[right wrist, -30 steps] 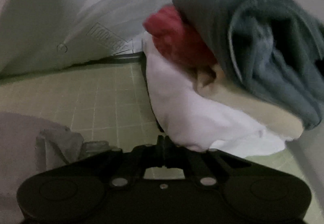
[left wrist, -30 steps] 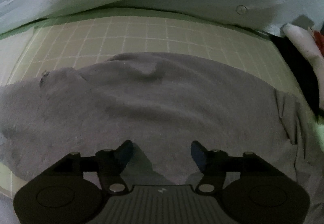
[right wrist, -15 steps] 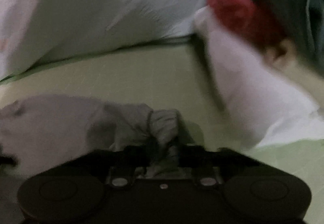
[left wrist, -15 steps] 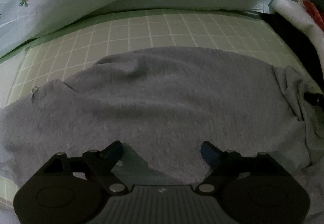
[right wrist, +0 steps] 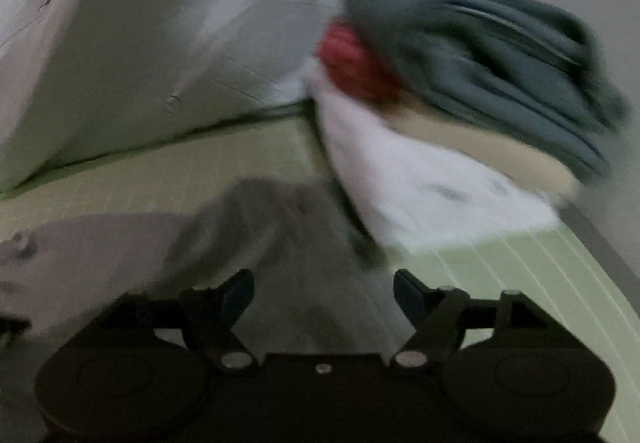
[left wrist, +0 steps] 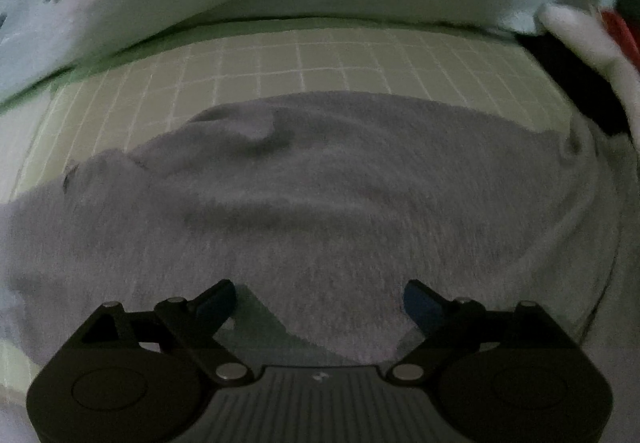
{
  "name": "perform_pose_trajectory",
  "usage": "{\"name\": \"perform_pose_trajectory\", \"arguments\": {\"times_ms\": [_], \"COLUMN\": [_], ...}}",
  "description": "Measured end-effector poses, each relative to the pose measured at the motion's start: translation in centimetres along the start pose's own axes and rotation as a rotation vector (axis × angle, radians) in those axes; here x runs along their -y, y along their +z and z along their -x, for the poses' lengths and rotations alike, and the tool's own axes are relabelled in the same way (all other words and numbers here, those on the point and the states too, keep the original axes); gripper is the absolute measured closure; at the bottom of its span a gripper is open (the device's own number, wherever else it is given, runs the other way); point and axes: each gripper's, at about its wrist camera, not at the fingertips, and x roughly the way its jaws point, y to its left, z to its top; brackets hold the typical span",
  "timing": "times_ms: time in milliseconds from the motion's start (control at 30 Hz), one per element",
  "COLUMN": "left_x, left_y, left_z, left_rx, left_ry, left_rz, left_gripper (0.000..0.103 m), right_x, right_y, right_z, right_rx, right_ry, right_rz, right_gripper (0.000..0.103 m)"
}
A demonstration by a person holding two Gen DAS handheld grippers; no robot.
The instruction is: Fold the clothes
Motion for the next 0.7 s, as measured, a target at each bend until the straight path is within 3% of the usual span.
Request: {"name": "perform_pose_trajectory", "arguments": {"times_ms": [233,267,300,333,467,633,667,700], "left_x": [-1.6,-2.0,-2.4,-2.8,-5.3,-10.3,-11.4,-12.7], "left_y": [-1.0,-1.5,-1.9,-2.4,-4.9,-9.3,-10.2,-11.2], "left_z": [3.8,4.5,5.2,5.8,8.6,12.2,12.9,13.6], "left_rx": [0.076,0.086,0.095,0.104,0.128,0.146,0.145,0.145], "left_ry": [0.028,0.037,0.046,0.055,0.103,0.187,0.205,0.225], "left_rz": [0.016,0.026,0.035,0.044,0.128,0.255,0.284,0.316], "left_gripper": [0.012,0.012,0.012,0.012,0.012,0.012,0.012,0.012], "right_x": [4.0,4.5,5.7,6.0,5.5,4.7,4.0,3.3], "right_y": [-6.1,-6.5,-7.4,-7.5,-8.7,-8.5,-8.3,-8.1], "right_z": [2.9,3.1,4.5,4.6,6.8,7.9,8.2,8.6], "right_rx": [-0.114,-0.119,-0.125,-0.133,-0.126,-0.124,-0.110,-0.094], "right_ry": [-0.135,-0.123,-0.102,-0.085,-0.237,-0.282,-0.302,-0.316], "right_rz": [-0.061,-0.087,-0.121,-0.153,-0.076,-0.056,-0.031,-0.015], "right_gripper": [0.021,0.028,0.049,0.055,0.061,0.049,0.039,0.022]}}
